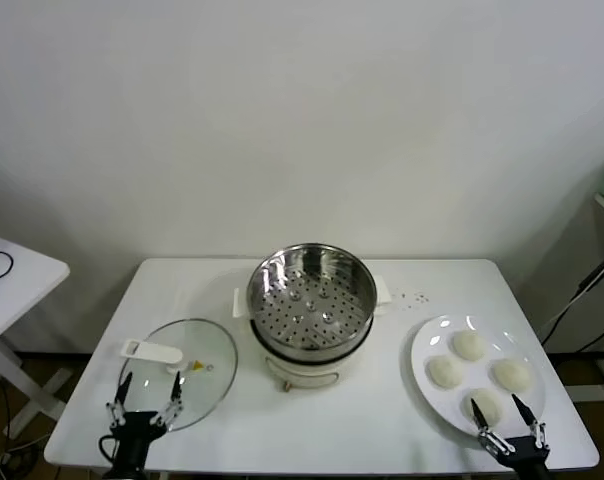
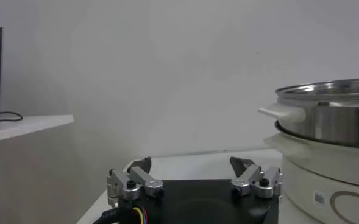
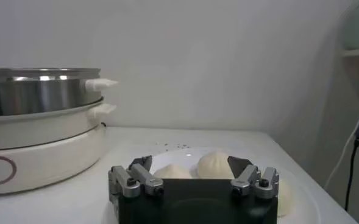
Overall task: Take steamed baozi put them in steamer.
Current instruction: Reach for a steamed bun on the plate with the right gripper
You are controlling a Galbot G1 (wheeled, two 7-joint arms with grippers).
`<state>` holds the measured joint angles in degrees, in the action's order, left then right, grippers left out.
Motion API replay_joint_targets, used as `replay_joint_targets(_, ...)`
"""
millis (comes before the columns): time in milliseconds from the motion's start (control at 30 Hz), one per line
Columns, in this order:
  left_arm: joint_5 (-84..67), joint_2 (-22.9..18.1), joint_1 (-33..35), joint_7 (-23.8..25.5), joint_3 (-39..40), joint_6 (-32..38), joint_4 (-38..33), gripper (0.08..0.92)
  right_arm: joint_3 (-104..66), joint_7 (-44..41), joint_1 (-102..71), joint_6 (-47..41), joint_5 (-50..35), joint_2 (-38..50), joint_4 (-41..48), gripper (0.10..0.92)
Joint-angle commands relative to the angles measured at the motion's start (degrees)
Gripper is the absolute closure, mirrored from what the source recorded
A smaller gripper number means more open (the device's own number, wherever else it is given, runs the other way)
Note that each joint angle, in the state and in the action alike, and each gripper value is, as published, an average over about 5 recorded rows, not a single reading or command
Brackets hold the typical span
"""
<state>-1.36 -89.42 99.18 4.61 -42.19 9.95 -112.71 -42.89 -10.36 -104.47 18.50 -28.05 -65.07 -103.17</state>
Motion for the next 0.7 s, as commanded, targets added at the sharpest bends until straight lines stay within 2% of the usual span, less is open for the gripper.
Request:
replay_joint_targets(33, 1.0, 0.1, -0.4, -0.3, 0.2, -0.2, 0.0, 0.177, -3.7, -2.7, 3.7, -3.6, 2.5, 1.3, -0.1, 0.203)
replay_joint_targets(233, 3.8, -0.3, -2.7, -2.4, 1.3, -1.7, 0.2, 0.177, -6.9, -8.0, 12.8, -12.6, 7.7, 9.6, 1.7, 0.203)
replay_joint_targets(467, 4.1, 0.3, -3.8, -2.2, 2.4, -2.2, -0.2, 0.177, -0.6, -17.1, 23.3, -22.7, 8.5, 25.4, 5.6, 0.203)
replay_joint_targets(600, 4.0, 0.9, -3.9, -2.1, 2.4, -2.0, -0.2, 0.177, 5.8, -24.6, 31.9, -24.1, 9.3, 34.7, 11.8, 0.203)
replay_joint_targets(700, 3.9, 1.2, -3.8, -2.1, 2.4, -1.6, -0.1, 0.177, 14.4, -31.8, 41.6, -21.3, 10.7, 40.5, 19.3, 0.203)
